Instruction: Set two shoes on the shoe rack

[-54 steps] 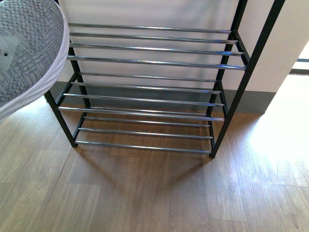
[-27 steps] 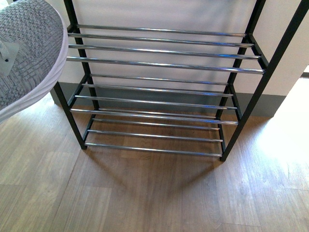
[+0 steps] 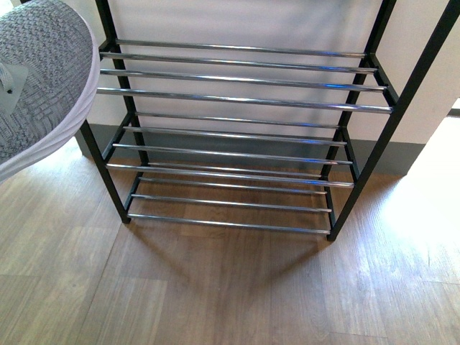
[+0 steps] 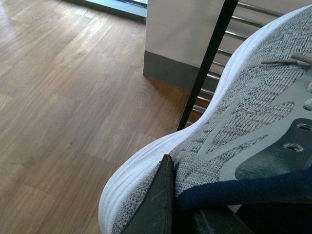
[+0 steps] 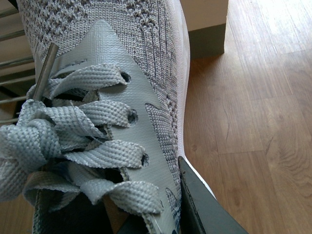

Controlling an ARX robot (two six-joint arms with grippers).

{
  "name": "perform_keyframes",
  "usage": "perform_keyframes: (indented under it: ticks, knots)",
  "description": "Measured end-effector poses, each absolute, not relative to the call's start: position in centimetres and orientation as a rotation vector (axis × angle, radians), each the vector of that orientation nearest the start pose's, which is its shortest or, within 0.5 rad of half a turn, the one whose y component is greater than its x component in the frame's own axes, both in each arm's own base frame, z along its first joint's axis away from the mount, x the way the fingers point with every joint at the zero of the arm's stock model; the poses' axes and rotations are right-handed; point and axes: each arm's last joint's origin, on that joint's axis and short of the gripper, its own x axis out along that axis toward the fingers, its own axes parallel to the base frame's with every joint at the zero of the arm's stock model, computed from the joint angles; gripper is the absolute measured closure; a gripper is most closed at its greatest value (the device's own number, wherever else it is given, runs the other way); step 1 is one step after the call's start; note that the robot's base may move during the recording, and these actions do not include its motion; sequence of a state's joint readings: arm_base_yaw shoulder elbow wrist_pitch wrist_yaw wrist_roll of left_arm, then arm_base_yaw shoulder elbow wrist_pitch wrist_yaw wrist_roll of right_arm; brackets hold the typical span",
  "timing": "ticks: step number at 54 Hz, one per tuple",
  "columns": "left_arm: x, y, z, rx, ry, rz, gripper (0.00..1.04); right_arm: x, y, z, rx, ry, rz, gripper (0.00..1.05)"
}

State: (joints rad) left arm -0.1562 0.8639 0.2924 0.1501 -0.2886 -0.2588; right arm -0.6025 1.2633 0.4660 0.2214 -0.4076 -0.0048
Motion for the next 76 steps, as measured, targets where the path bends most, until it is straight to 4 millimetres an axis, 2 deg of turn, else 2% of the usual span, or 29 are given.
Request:
perform_keyframes:
  ticks: [43, 48, 51, 56, 59, 65, 76]
  knots:
    - [17.3, -1.9, 18.3, -0.162, 0.391, 0.185, 1.03, 19.9, -12.3, 17.0, 0.275, 0.505, -0.187, 1.03]
    - [17.3, -1.9, 18.3, -0.162, 0.391, 0.183, 1.03, 19.9, -12.0, 16.9, 0.259, 0.357, -0.146, 1.03]
    - [17.3, -1.9, 18.3, -0.162, 0.391, 0.183, 1.03, 20.4, -11.5, 18.1, 0.228, 0.243, -0.117, 1.03]
    - [17.3, -1.9, 18.3, -0.162, 0.391, 0.183, 1.03, 22.1, -10.2, 21.9, 0.222, 0.183, -0.068, 1.03]
    - [17.3, -1.9, 18.3, -0.162, 0.391, 0.183, 1.03, 23.4, -9.3, 23.8, 0.232, 0.186, -0.033, 1.03]
    - [17.3, -1.9, 18.3, -0.161, 0.391, 0.185, 1.03, 25.3, -7.8, 25.9, 0.266, 0.221, 0.015, 1.03]
    - [17.3, -1.9, 18.3, -0.162, 0.391, 0.184, 1.03, 30.8, -4.0, 30.4, 0.329, 0.316, 0.067, 1.03]
